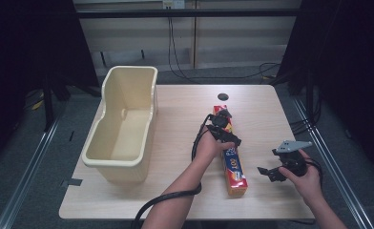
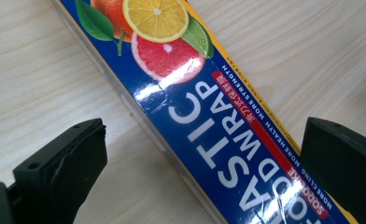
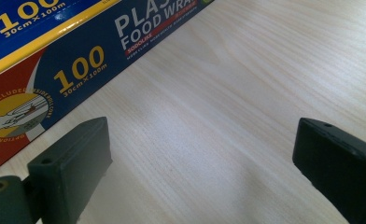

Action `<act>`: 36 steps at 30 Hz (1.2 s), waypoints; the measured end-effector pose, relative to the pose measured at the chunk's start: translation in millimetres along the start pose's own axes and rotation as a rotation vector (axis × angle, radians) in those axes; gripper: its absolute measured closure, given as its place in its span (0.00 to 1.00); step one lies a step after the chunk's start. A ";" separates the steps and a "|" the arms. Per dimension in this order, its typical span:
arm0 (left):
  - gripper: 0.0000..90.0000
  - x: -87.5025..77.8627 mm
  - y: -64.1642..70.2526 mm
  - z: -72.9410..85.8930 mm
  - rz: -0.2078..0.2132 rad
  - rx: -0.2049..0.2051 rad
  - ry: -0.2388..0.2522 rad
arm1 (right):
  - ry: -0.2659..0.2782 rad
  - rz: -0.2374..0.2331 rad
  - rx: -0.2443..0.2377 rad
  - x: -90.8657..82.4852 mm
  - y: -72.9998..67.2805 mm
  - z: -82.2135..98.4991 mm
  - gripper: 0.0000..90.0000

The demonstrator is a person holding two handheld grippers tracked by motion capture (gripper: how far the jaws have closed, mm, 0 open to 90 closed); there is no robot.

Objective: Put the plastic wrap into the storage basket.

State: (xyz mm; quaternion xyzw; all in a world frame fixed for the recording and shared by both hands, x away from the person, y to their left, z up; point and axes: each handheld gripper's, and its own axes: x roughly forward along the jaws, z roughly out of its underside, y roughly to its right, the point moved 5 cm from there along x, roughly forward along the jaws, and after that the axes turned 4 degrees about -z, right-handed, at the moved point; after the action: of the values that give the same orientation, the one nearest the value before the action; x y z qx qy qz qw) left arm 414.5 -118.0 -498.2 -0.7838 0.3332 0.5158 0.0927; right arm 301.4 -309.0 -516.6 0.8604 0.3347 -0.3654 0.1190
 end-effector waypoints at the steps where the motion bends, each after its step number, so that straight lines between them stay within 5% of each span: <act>1: 0.00 0.4 0.1 -0.3 -0.001 0.003 -0.004 | -0.001 0.000 0.001 0.0 -0.4 -0.1 0.05; 12: 0.01 9.4 1.7 1.9 0.014 -0.043 -0.008 | 0.001 0.004 0.001 -0.8 -0.1 0.0 0.05; 17: 0.13 3.1 -2.3 5.6 0.058 -0.029 -0.005 | 0.010 0.005 -0.003 -1.3 0.6 -0.2 0.05; 24: 0.24 -11.2 -20.9 16.2 0.070 -0.025 -0.025 | -0.001 -0.003 -0.002 -0.2 -0.3 0.4 0.05; 26: 0.26 -15.4 -27.8 20.2 0.081 -0.053 -0.036 | 0.000 -0.003 -0.007 0.3 -0.8 0.2 0.05; 36: 0.40 -35.1 -52.4 28.8 0.021 -0.081 -0.106 | 0.005 -0.005 -0.008 0.6 -1.4 -1.5 0.05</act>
State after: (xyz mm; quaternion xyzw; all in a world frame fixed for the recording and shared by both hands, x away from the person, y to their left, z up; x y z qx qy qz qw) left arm 416.8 -49.1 -491.0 -0.7549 0.3148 0.5707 0.0731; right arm 301.6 -307.0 -515.9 0.8600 0.3388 -0.3620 0.1207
